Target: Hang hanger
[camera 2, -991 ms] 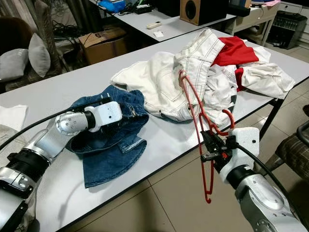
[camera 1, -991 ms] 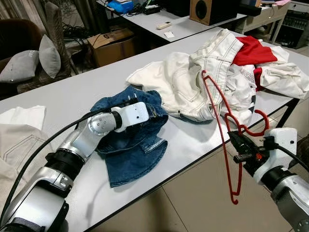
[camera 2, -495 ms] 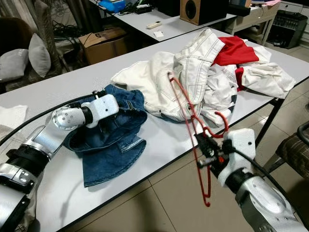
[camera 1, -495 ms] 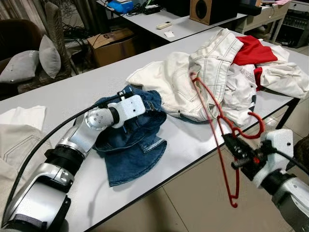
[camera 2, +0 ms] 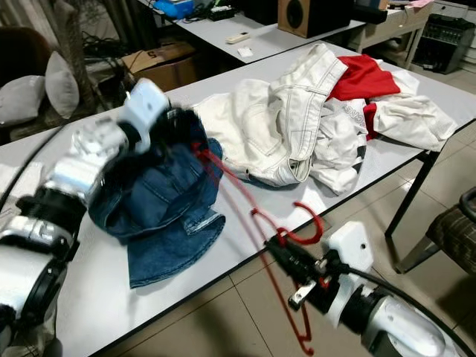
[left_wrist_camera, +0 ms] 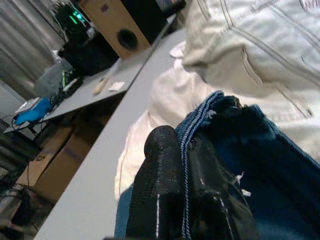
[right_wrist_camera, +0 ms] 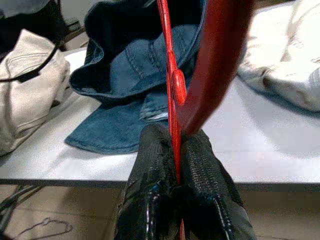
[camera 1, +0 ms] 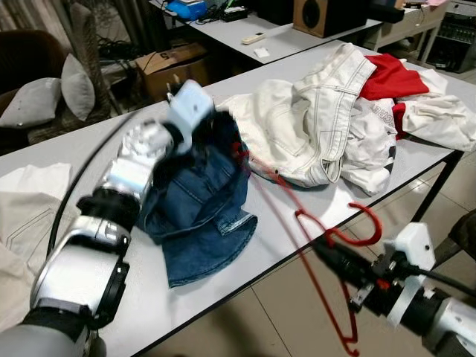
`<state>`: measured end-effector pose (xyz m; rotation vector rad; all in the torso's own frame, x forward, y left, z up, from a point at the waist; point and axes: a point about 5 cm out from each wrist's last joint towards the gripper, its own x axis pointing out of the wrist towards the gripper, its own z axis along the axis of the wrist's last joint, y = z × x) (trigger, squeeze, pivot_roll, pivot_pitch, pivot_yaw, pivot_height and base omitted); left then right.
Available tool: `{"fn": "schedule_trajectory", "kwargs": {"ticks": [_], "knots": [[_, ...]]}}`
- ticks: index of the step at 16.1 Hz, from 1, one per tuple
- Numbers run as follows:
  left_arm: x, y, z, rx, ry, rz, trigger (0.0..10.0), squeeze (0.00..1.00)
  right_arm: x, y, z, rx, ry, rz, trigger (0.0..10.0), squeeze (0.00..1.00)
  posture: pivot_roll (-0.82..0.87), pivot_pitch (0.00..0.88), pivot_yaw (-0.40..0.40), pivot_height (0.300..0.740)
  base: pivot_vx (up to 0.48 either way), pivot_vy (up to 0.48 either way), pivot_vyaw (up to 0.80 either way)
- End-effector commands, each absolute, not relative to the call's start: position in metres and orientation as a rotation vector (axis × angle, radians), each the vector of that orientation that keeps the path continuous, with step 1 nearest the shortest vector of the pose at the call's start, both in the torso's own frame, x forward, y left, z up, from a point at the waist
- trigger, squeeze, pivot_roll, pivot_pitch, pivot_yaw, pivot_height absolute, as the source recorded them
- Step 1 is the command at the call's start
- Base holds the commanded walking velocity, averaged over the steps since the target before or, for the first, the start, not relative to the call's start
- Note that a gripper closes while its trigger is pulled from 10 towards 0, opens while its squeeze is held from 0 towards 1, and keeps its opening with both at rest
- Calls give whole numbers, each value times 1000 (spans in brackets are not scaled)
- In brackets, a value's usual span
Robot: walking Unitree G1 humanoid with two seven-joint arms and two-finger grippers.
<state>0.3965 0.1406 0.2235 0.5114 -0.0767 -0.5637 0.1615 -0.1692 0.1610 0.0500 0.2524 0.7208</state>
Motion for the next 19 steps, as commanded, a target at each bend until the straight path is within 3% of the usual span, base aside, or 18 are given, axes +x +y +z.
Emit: {"fn": "schedule_trajectory", "kwargs": {"ticks": [1, 4, 5, 11, 13, 16, 19], "knots": [[399, 146, 232, 491, -95, -543, 0, 0, 157, -163, 162, 68, 264, 769, 10000, 0, -168, 0, 158, 740, 0, 0, 0], [397, 142, 254, 484, -176, -573, 0, 0, 165, -164, 150, 91, 338, 735, 10000, 0, -154, 0, 152, 740, 0, 0, 0], [391, 133, 269, 500, -234, -643, 0, 0, 186, -164, 150, 124, 329, 700, 10000, 0, -154, 0, 152, 740, 0, 0, 0], [378, 119, 282, 581, -285, -753, 0, 0, 219, -161, 148, 231, 359, 701, 10000, 0, -124, 0, 119, 740, 0, 0, 0], [373, 112, 267, 604, -238, -788, 0, 0, 227, -153, 157, 285, 325, 753, 10000, 0, -116, 0, 105, 740, 0, 0, 0], [378, 117, 260, 610, -216, -679, 0, 0, 221, -132, 162, 376, 323, 831, 10000, 0, -126, 0, 104, 740, 0, 0, 0], [381, 125, 272, 600, -244, -612, 0, 0, 226, -127, 155, 513, 351, 718, 10000, 0, -125, 0, 108, 740, 0, 0, 0]]}}
